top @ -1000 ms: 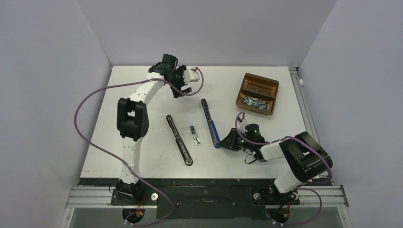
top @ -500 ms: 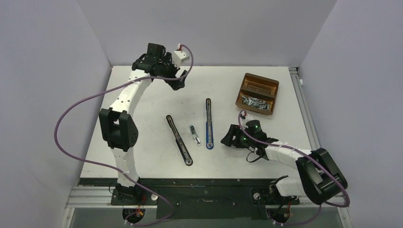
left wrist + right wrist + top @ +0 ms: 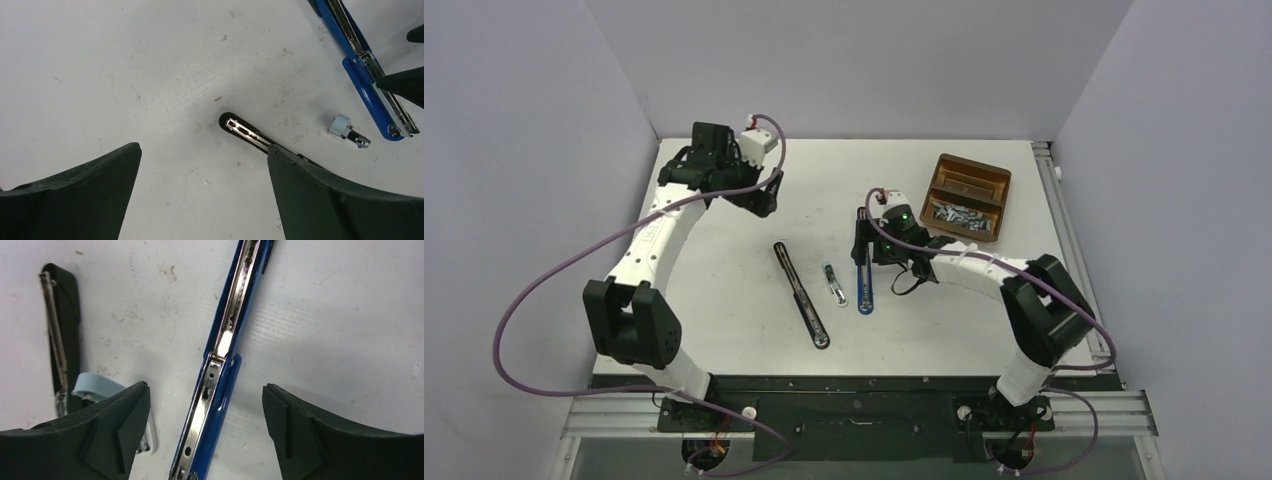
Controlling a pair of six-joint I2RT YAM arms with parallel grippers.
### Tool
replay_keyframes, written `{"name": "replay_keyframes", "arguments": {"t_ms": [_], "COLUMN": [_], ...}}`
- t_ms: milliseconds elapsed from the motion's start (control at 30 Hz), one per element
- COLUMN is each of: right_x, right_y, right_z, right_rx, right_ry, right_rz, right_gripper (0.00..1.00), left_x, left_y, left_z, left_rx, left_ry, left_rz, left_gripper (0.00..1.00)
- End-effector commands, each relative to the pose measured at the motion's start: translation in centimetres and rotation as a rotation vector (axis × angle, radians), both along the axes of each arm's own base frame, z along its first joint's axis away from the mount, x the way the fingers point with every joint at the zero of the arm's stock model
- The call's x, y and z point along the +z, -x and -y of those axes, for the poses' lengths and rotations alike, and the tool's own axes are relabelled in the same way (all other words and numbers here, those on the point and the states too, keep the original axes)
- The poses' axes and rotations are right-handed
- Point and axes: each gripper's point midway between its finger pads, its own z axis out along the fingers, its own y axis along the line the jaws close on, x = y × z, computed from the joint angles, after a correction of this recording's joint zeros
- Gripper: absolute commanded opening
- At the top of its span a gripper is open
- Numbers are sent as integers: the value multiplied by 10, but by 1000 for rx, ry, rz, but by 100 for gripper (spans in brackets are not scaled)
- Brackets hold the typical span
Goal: Load the staples into the stapler
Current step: Adjust the stapler at the center of the board.
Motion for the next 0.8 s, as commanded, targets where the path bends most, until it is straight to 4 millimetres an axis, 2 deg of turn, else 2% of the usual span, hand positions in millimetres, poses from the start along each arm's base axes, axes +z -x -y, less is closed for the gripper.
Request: {"name": "replay_keyframes", "arguments": {"t_ms": [0,200,267,433,567,767], "right_x": [-18,-32,-34,-44,-47,-48], "right_y": [-15,-25,-22,-10,0,9], "right_z": [-6,-12,-17,-29,-37,-42], "right_rx": [11,14,28,48,62,82], "right_ry": [152,249,257,281,281,290], "right_rz": [4,8,17,8,10,13], "right_gripper": [81,75,67,40,35,35], "left_x": [1,-9,-11,-21,-27,-49], "left_y": [23,43,46,55,61,72], "left_z": [-25,-41,-44,-48,-50,-50], "left_rx": [87,113,118,109,88,6], "left_ry": [22,32,22,7,-4,-36], "left_rz": [-11,-41,-40,-58,-51,-49], "left_gripper": [96,96,96,96,96,96]}}
